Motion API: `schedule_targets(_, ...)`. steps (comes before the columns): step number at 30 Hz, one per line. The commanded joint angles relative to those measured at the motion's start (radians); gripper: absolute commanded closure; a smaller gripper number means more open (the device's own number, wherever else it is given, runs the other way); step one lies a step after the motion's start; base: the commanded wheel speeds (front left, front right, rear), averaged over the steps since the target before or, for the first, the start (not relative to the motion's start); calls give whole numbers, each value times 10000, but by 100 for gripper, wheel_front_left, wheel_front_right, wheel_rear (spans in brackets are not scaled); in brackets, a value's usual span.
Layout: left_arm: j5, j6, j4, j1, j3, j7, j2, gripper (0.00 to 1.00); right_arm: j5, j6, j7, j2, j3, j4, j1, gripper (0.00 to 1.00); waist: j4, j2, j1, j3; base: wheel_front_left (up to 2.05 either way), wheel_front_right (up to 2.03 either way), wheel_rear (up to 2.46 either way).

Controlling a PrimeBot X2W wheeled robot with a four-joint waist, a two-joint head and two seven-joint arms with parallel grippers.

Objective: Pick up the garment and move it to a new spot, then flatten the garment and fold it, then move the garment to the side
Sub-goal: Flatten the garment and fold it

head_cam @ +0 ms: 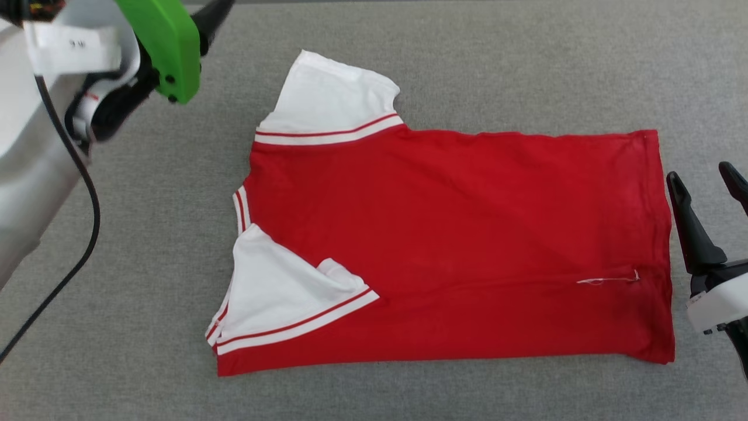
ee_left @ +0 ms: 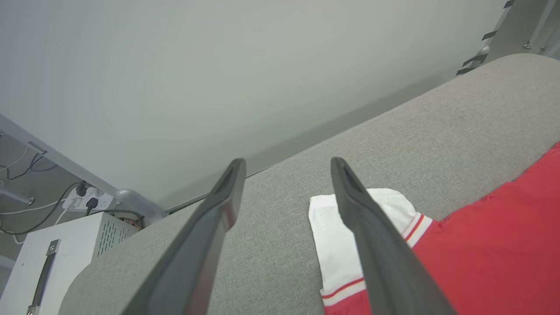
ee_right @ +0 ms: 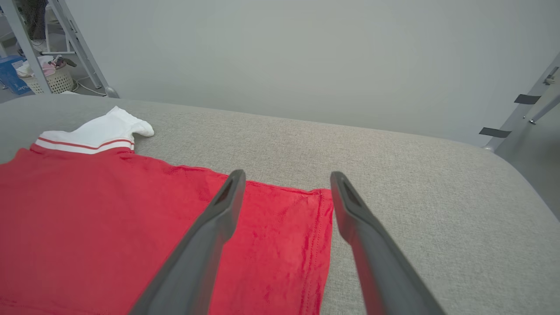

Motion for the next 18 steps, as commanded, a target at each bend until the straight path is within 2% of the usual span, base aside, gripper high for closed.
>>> schedule_targets(1, -47, -178, 260, -503, 16, 255, -244, 0, -106, -9, -92, 52, 38, -52, -252, 0, -603, 0, 0, 1205, 0, 0, 0)
schedule_targets(6, -363, -538, 1316, -1851, -77, 1681, -642, 0, -250, -9, -278, 96, 304, -42, -740, 0, -934, 0, 0, 2025, 0, 0, 0)
schedule_targets(13, -1292, -738, 2576, -2802, -528, 4532, -1089, 0, -315, -9, -615, 143, 573, 144, -1299, 0, -1325, 0, 0, 2682, 0, 0, 0)
schedule_targets(18, -1394, -773, 3060, -2903, -930, 5367, -1265, 0, -291, -9, -780, 168, 693, 299, -1495, 0, -1487, 0, 0, 3004, 0, 0, 0)
